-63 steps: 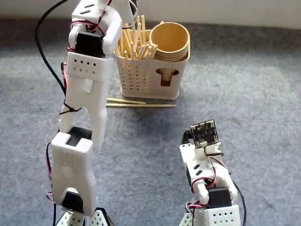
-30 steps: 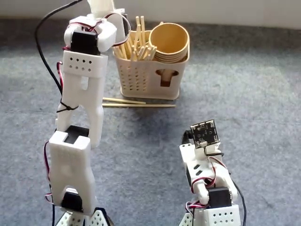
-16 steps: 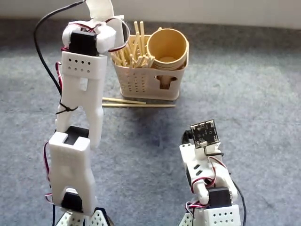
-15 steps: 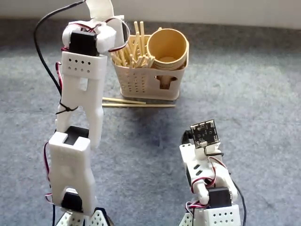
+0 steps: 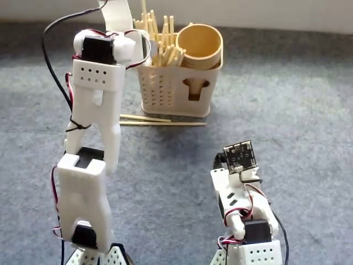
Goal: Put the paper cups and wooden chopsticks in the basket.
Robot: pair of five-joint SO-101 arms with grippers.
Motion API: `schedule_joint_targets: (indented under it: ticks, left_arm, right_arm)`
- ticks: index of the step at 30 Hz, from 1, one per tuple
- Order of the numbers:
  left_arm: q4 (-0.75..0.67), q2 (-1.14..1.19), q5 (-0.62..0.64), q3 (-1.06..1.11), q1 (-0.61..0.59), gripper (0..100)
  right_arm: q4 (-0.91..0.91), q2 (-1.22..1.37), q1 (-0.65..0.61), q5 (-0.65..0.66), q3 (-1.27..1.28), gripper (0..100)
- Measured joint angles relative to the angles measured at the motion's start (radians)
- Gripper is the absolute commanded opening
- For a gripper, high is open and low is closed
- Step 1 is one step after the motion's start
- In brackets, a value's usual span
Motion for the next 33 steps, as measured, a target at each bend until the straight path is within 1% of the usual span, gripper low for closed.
schedule_joint_targets:
  ticks: [4, 9, 19, 25, 29, 33]
  left_arm:
    - [0.041, 0.0, 0.0, -0.075, 0.002, 18]
    - [0.107, 0.0, 0.0, -0.218, -0.002, 19]
    - [0.118, 0.0, 0.0, -0.451, -0.003, 18]
    - [0.118, -0.002, 0.0, -0.479, -0.002, 10]
    - [0.107, -0.002, 0.0, -0.48, -0.002, 11]
    - [0.017, 0.011, 0.0, -0.479, -0.003, 11]
  right_arm:
    - [0.0, 0.0, 0.0, 0.0, 0.0, 0.6]
    - [0.0, 0.0, 0.0, 0.0, 0.0, 0.6]
    - [0.0, 0.0, 0.0, 0.0, 0.0, 0.6]
    - [0.0, 0.0, 0.0, 0.0, 0.0, 0.6]
    - [0.0, 0.0, 0.0, 0.0, 0.0, 0.6]
    - [0.0, 0.0, 0.0, 0.0, 0.0, 0.6]
